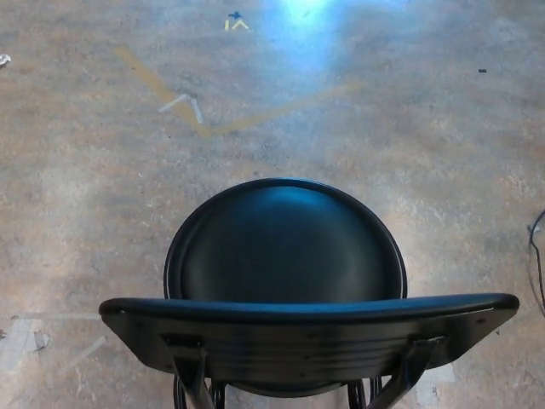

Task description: Use the right hand to rotate the back of the chair to its left.

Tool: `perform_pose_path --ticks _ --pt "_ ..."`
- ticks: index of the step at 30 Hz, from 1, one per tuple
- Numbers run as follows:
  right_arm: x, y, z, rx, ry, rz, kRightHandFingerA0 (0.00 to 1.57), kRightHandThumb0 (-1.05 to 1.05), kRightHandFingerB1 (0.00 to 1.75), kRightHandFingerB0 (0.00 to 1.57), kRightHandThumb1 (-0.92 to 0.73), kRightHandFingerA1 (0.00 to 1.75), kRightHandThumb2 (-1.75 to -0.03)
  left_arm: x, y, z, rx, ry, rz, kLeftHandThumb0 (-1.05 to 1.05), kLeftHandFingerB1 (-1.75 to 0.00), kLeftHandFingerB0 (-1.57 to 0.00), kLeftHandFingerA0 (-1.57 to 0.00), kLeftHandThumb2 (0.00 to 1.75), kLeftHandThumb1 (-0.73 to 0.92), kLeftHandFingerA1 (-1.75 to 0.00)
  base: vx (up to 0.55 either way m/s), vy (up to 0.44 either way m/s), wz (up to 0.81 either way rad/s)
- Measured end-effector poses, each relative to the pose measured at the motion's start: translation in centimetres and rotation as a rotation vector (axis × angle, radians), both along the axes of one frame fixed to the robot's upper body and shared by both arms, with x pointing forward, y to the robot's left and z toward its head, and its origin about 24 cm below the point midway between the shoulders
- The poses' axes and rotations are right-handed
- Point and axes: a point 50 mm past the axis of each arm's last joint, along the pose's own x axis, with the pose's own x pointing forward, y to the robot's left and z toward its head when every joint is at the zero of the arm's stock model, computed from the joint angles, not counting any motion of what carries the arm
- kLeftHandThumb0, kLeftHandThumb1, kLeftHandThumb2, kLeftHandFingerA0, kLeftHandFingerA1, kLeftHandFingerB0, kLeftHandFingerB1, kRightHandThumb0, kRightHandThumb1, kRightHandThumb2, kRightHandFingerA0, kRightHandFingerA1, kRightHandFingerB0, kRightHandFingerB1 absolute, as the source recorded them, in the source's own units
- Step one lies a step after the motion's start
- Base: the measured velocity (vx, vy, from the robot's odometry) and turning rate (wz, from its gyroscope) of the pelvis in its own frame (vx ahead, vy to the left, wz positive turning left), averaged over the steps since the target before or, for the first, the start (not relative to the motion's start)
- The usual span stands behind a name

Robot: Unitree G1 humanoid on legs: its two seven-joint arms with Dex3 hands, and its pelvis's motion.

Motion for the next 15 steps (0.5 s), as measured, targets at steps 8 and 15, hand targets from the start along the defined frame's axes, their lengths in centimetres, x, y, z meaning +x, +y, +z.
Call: perform_pose_path --ticks 8,15 --pt "4.5 -2.6 2.1 -0.086 -0.148 -0.004 0.00 -1.05 0.63 0.00 -0.47 0.71 -1.19 0.3 0.0 0.1 0.004 -0.007 -0.009 -0.50 -0.43 -0.56 -0.60 0.63 0.76 -0.51 -0.01 0.004 -0.01" --pt "11.1 -5.4 6.7 -0.213 -0.421 0.014 0.00 -1.05 0.65 0.00 -0.49 0.68 -1.11 0.3 0.0 0.1 0.003 -0.013 0.008 -0.47 -0.43 -0.56 -0.60 0.63 0.76 -0.51 0.01 -0.003 0.02"
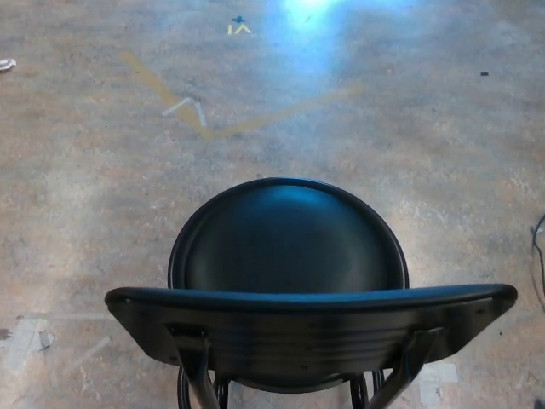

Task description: Use the right hand to rotate the back of the chair to its left.

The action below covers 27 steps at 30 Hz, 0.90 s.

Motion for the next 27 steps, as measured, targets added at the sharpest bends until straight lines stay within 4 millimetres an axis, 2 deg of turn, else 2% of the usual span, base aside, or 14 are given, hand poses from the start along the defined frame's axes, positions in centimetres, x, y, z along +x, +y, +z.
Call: perform_pose_path --ticks 2,3,6,7,8,9,10,11,14,15,16,17,18,27 --pt "0.7 -0.2 0.6 -0.011 -0.040 0.006 0.00 -1.05 0.66 0.00 -0.46 0.68 -1.09 0.0 0.0 0.0 -0.001 -0.004 0.006 -0.48 -0.43 -0.55 -0.60 0.64 0.77 -0.50 0.00 0.000 0.00" --pt "1.1 -0.3 1.0 -0.021 -0.065 0.011 0.00 -1.05 0.00 0.00 -0.68 0.24 -0.77 0.1 0.0 0.0 -0.003 -0.007 0.012 -0.48 -0.43 -0.56 -0.60 0.63 0.77 -0.50 0.00 0.000 0.00" --pt "2.5 -0.8 2.4 -0.058 -0.142 0.032 0.00 -1.05 0.16 0.00 -0.79 0.25 -0.57 0.4 0.1 0.1 -0.004 -0.017 0.026 -0.49 -0.43 -0.58 -0.61 0.63 0.75 -0.50 0.00 0.000 0.00" --pt "3.0 -1.0 3.0 -0.074 -0.172 0.041 0.00 -1.05 0.68 0.00 -0.52 0.66 -1.11 0.5 0.1 0.1 -0.005 -0.020 0.030 -0.48 -0.44 -0.58 -0.62 0.62 0.74 -0.51 0.00 0.000 0.00" --pt "3.6 -1.2 3.6 -0.092 -0.203 0.055 0.00 -1.05 0.68 0.00 -0.52 0.66 -1.11 0.5 0.1 0.2 -0.005 -0.023 0.033 -0.48 -0.44 -0.58 -0.62 0.62 0.74 -0.51 0.00 0.000 0.00" --pt "4.1 -1.3 4.3 -0.111 -0.236 0.070 0.00 -1.05 0.27 0.00 -0.75 0.55 -0.65 0.6 0.1 0.2 -0.006 -0.027 0.037 -0.50 -0.43 -0.56 -0.61 0.63 0.74 -0.50 0.00 0.000 0.00" --pt "4.5 -1.4 4.7 -0.124 -0.258 0.081 0.00 -1.05 0.27 0.00 -0.75 0.55 -0.65 0.7 0.1 0.2 -0.006 -0.029 0.039 -0.50 -0.43 -0.56 -0.61 0.63 0.74 -0.50 0.00 0.000 0.00" --pt "4.7 -1.5 5.0 -0.133 -0.274 0.091 0.00 -1.05 0.61 0.00 -0.53 0.66 -1.10 0.7 0.1 0.2 -0.005 -0.030 0.041 -0.52 -0.42 -0.56 -0.61 0.64 0.77 -0.50 0.00 0.000 0.00" --pt "5.5 -1.7 6.2 -0.175 -0.329 0.137 0.00 -1.05 0.59 0.00 -0.54 0.61 -1.09 0.9 0.1 0.3 -0.002 -0.033 0.038 -0.52 -0.43 -0.58 -0.61 0.63 0.75 -0.50 0.00 0.000 0.00" --pt "5.8 -1.7 6.7 -0.193 -0.354 0.160 0.00 -1.05 0.18 0.00 -0.77 0.15 -0.54 1.0 0.1 0.3 -0.002 -0.035 0.036 -0.50 -0.44 -0.58 -0.62 0.62 0.73 -0.51 0.00 0.000 0.00" --pt "6.0 -1.7 7.1 -0.206 -0.373 0.180 0.00 -1.05 0.63 0.00 -0.55 0.63 -1.09 1.1 0.1 0.3 -0.003 -0.037 0.038 -0.50 -0.43 -0.58 -0.62 0.63 0.74 -0.50 0.00 0.000 0.00" --pt "6.2 -1.7 7.3 -0.213 -0.383 0.194 0.00 -1.05 0.63 0.00 -0.55 0.63 -1.09 1.1 0.1 0.3 -0.004 -0.040 0.042 -0.50 -0.43 -0.58 -0.62 0.63 0.74 -0.50 0.00 0.000 0.00" --pt "6.5 -1.8 7.9 -0.233 -0.404 0.230 0.00 -1.05 0.18 0.00 -0.78 0.14 -0.51 1.2 0.1 0.3 -0.007 -0.045 0.053 -0.48 -0.44 -0.56 -0.62 0.63 0.77 -0.51 0.00 0.000 0.00" --pt "7.8 -1.8 10.4 -0.325 -0.468 0.442 0.00 -1.05 0.24 0.00 -0.77 0.15 -0.54 1.2 0.2 0.4 -0.010 -0.054 0.068 -0.47 -0.45 -0.55 -0.63 0.63 0.78 -0.52 0.00 0.000 0.00"
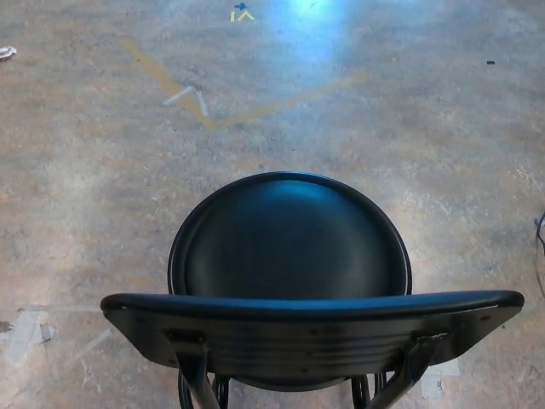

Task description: Use the right hand to rotate the back of the chair to its left.

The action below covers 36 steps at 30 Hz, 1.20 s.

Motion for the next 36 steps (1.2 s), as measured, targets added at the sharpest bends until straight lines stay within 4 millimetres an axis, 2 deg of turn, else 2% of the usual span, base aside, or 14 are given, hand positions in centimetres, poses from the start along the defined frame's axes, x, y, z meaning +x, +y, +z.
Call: perform_pose_path --ticks 1,2,4,5,6,8,11,18,19,20,30,32,33,36 --pt "0.0 0.0 0.1 -0.010 0.000 0.015 0.00 -1.05 0.67 0.00 -0.55 0.64 -1.10 0.0 0.0 0.0 0.000 -0.001 0.002 -0.46 -0.45 -0.56 -0.63 0.63 0.77 -0.52 0.00 0.000 0.00" --pt "0.1 0.0 0.3 -0.020 -0.002 0.028 0.00 -1.05 0.28 0.00 -0.77 0.21 -0.57 0.0 0.0 0.0 0.000 -0.001 0.004 -0.46 -0.45 -0.55 -0.64 0.63 0.77 -0.53 0.00 0.000 0.00" --pt "0.1 0.0 0.6 -0.035 -0.008 0.053 0.00 -1.05 0.67 0.00 -0.55 0.63 -1.10 0.0 0.0 0.0 -0.002 -0.004 0.017 -0.48 -0.44 -0.56 -0.63 0.63 0.78 -0.52 0.00 0.000 0.00" --pt "0.2 0.1 0.7 -0.040 -0.010 0.066 0.00 -1.05 0.67 0.00 -0.55 0.63 -1.10 0.0 0.1 0.0 -0.003 -0.006 0.022 -0.48 -0.44 -0.56 -0.63 0.63 0.78 -0.52 0.00 0.000 0.00" --pt "0.2 0.1 0.8 -0.047 -0.015 0.086 0.00 -1.05 0.21 0.00 -0.75 0.15 -0.54 0.0 0.0 0.0 -0.004 -0.007 0.024 -0.47 -0.45 -0.56 -0.63 0.64 0.78 -0.53 0.00 0.000 0.00" --pt "0.2 0.2 0.9 -0.053 -0.019 0.100 0.00 -1.05 0.63 0.00 -0.53 0.61 -1.09 0.0 0.0 0.0 -0.003 -0.006 0.021 -0.47 -0.44 -0.56 -0.62 0.63 0.75 -0.52 0.00 0.000 0.00" --pt "0.3 0.3 1.4 -0.078 -0.036 0.140 0.00 -1.05 0.01 0.00 -0.77 0.07 -0.62 0.1 0.0 0.0 -0.003 -0.009 0.021 -0.49 -0.43 -0.55 -0.62 0.63 0.76 -0.51 0.00 0.000 0.00" --pt "0.3 1.5 2.1 -0.148 -0.070 0.253 0.00 -1.05 0.00 0.00 -0.74 0.00 -0.71 0.5 -0.1 0.1 0.004 -0.010 -0.006 -0.47 -0.45 -0.55 -0.59 0.62 0.74 -0.54 0.00 0.000 0.00" --pt "0.2 1.8 2.1 -0.162 -0.072 0.276 0.00 -1.05 0.48 0.00 -0.54 0.42 -1.09 0.6 -0.1 0.2 0.006 -0.010 -0.011 -0.50 -0.44 -0.56 -0.60 0.62 0.75 -0.52 0.00 0.000 0.00" --pt "0.1 2.1 2.1 -0.173 -0.075 0.297 0.00 -1.05 0.00 0.00 -0.74 0.00 -0.72 0.6 -0.1 0.2 0.006 -0.010 -0.011 -0.49 -0.44 -0.55 -0.60 0.63 0.76 -0.52 0.00 0.000 0.00" --pt "-0.5 5.4 2.1 -0.290 -0.101 0.491 0.00 -1.05 0.05 0.00 -0.79 0.03 -0.67 0.4 0.1 0.1 0.009 -0.009 0.001 -0.50 -0.44 -0.55 -0.61 0.64 0.77 -0.51 0.00 0.000 0.00" --pt "-0.6 5.9 2.2 -0.303 -0.113 0.518 0.00 -1.05 0.48 0.00 -0.54 0.46 -1.08 0.4 0.1 0.1 0.008 -0.010 0.005 -0.48 -0.45 -0.54 -0.62 0.64 0.78 -0.52 0.00 0.000 0.00" --pt "-0.6 6.2 2.3 -0.308 -0.121 0.531 0.00 -1.05 0.05 0.00 -0.73 0.03 -0.64 0.4 0.1 0.1 0.008 -0.011 0.008 -0.49 -0.44 -0.55 -0.62 0.64 0.78 -0.51 0.00 0.000 0.00" --pt "-0.6 6.8 2.6 -0.321 -0.135 0.559 0.00 -1.05 0.08 0.00 -0.71 0.06 -0.63 0.5 0.1 0.2 0.008 -0.013 0.010 -0.49 -0.44 -0.56 -0.63 0.64 0.78 -0.50 0.00 0.000 0.00"
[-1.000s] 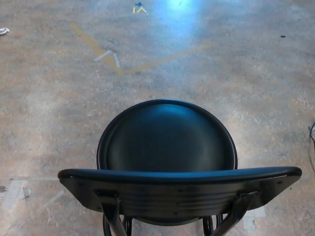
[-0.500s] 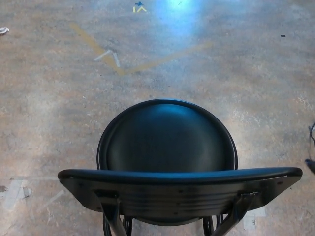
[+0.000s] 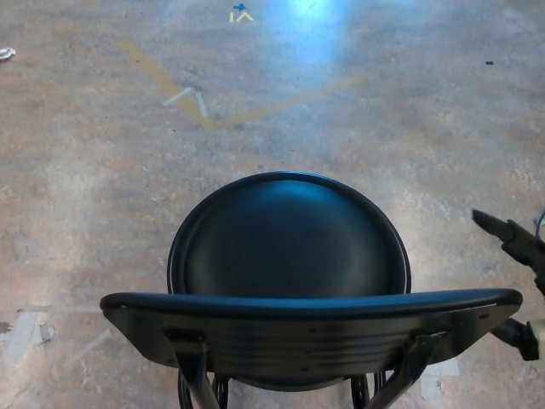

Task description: Use the right hand to rotate the back of the chair to its left.

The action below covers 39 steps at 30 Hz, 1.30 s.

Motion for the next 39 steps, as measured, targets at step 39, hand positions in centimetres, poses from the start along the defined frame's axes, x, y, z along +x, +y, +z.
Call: perform_pose_path --ticks 39 --pt "-3.0 7.4 3.6 -0.110 -0.115 0.376 0.00 -1.05 0.04 0.00 -0.72 0.00 -0.69 0.8 0.3 0.3 -0.010 -0.021 0.038 -0.49 -0.43 -0.53 -0.60 0.64 0.79 -0.50 0.00 0.000 0.00"
